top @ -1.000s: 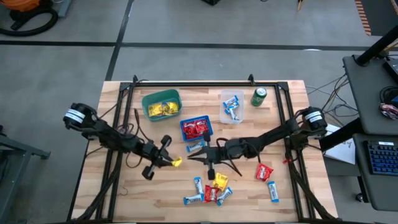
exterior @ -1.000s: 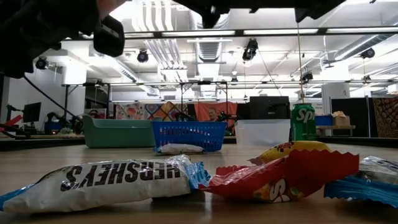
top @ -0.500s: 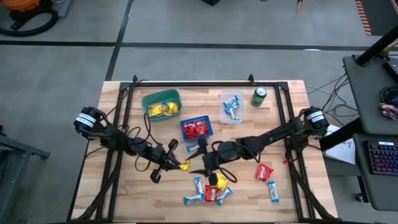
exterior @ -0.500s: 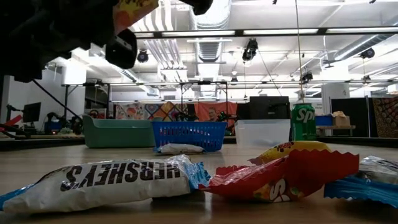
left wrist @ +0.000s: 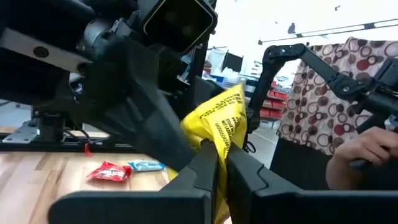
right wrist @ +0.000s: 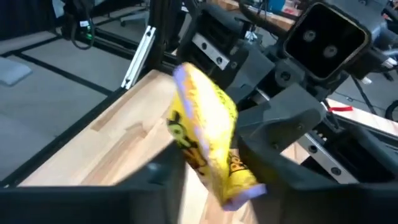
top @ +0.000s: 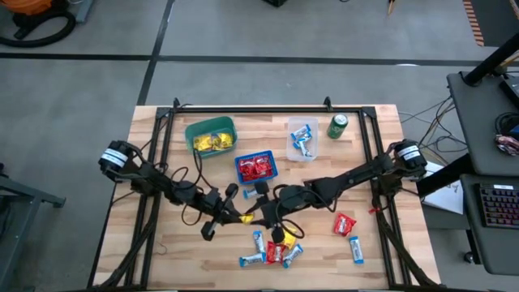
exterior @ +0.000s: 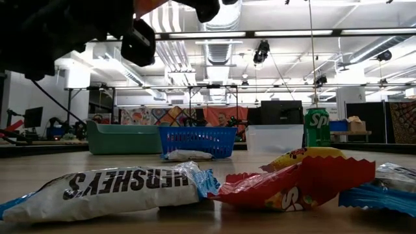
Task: Sort candy
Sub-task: Put the sour patch candy into the blue green bin
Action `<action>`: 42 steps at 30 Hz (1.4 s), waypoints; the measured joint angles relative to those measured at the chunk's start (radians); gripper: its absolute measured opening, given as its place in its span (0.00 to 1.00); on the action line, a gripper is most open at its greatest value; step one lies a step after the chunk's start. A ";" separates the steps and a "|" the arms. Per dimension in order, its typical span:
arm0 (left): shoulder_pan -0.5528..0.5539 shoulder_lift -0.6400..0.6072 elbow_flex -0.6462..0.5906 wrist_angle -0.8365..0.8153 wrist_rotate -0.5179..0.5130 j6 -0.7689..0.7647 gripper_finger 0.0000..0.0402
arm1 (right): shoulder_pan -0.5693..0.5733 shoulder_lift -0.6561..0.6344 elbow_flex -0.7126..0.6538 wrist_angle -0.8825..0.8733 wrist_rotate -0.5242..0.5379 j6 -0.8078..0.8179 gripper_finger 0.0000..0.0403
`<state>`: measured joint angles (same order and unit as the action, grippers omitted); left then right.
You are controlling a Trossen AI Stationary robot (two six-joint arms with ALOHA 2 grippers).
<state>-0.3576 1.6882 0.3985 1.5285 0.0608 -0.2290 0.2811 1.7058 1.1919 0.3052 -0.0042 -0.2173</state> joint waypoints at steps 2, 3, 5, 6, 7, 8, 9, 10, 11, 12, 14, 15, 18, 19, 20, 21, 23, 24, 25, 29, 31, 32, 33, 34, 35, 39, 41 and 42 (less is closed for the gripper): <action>0.000 0.000 -0.004 -0.002 0.000 -0.002 0.01 | 0.001 0.000 0.003 -0.017 0.000 0.000 0.15; 0.000 0.000 -0.008 -0.004 0.000 -0.001 0.03 | 0.001 0.000 0.005 -0.027 0.001 -0.003 0.09; 0.002 -0.003 -0.016 -0.005 -0.002 -0.001 0.06 | 0.000 0.000 0.011 -0.046 0.004 -0.010 0.06; 0.003 -0.009 -0.021 -0.005 -0.004 -0.001 0.09 | 0.000 0.000 0.012 -0.047 0.005 -0.010 0.05; 0.003 -0.015 -0.027 -0.005 -0.008 0.000 0.11 | 0.000 0.000 0.012 -0.046 0.006 -0.009 0.04; 0.006 -0.023 -0.035 -0.004 -0.010 0.002 0.15 | -0.002 -0.003 0.013 -0.052 0.007 -0.007 0.04; 0.007 -0.032 -0.046 -0.005 -0.011 0.008 0.18 | -0.004 -0.008 0.013 -0.067 0.008 -0.003 0.03; 0.009 -0.044 -0.062 -0.005 -0.019 0.017 0.22 | -0.006 -0.014 0.013 -0.094 0.001 0.010 0.03; 0.009 -0.059 -0.079 -0.006 -0.033 0.030 0.26 | -0.006 -0.024 0.012 -0.122 -0.002 0.028 0.03; 0.009 -0.076 -0.096 -0.006 -0.051 0.044 0.30 | -0.009 -0.033 0.012 -0.145 -0.005 0.056 0.03; 0.009 -0.118 -0.139 -0.005 -0.089 0.066 0.37 | -0.013 -0.045 0.001 -0.171 0.001 0.110 0.03; 0.009 -0.137 -0.161 -0.005 -0.114 0.076 0.41 | -0.015 -0.051 -0.011 -0.174 0.013 0.130 0.03; 0.000 -0.179 -0.216 -0.017 -0.239 0.090 0.49 | -0.019 -0.051 -0.060 -0.109 0.095 0.168 0.03; -0.003 -0.181 -0.224 -0.026 -0.287 0.090 0.50 | -0.019 -0.050 -0.083 -0.060 0.133 0.179 0.03; -0.009 -0.177 -0.226 -0.034 -0.317 0.092 0.51 | -0.020 -0.050 -0.107 0.009 0.167 0.200 0.03; -0.016 -0.169 -0.225 -0.036 -0.332 0.104 0.51 | -0.022 -0.050 -0.134 0.084 0.192 0.218 0.02; -0.029 -0.147 -0.201 -0.035 -0.332 0.139 0.51 | -0.032 -0.046 -0.188 0.219 0.211 0.272 0.02; -0.036 -0.134 -0.188 -0.034 -0.333 0.162 0.51 | -0.039 -0.044 -0.214 0.275 0.213 0.307 0.02; -0.041 -0.120 -0.176 -0.037 -0.340 0.182 0.51 | -0.046 -0.042 -0.238 0.330 0.214 0.344 0.02; -0.040 -0.067 -0.125 -0.046 -0.456 0.227 0.51 | -0.058 -0.040 -0.292 0.481 0.217 0.429 0.02; -0.040 -0.044 -0.102 -0.048 -0.482 0.245 0.51 | -0.059 -0.040 -0.300 0.492 0.214 0.435 0.02; -0.041 -0.038 -0.095 -0.051 -0.509 0.255 0.51 | -0.059 -0.040 -0.301 0.488 0.213 0.435 0.02; -0.041 -0.032 -0.086 -0.049 -0.538 0.260 0.51 | -0.059 -0.040 -0.301 0.487 0.213 0.435 0.02; -0.041 -0.027 -0.079 -0.044 -0.568 0.262 0.51 | -0.059 -0.040 -0.301 0.490 0.214 0.435 0.02; -0.040 -0.027 -0.081 -0.046 -0.600 0.266 0.51 | -0.060 -0.040 -0.302 0.493 0.214 0.435 0.02; -0.040 -0.030 -0.080 -0.032 -0.620 0.283 0.51 | -0.059 -0.040 -0.302 0.486 0.213 0.432 0.02; -0.041 -0.030 -0.073 -0.009 -0.609 0.299 0.51 | -0.059 -0.040 -0.301 0.486 0.213 0.426 0.02; -0.040 -0.028 -0.068 -0.002 -0.603 0.311 0.51 | -0.059 -0.040 -0.301 0.487 0.213 0.426 0.02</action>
<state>-0.3977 1.6598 0.3305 1.5263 -0.5420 0.0824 0.2219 1.6653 0.8909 0.7921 0.2088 0.2089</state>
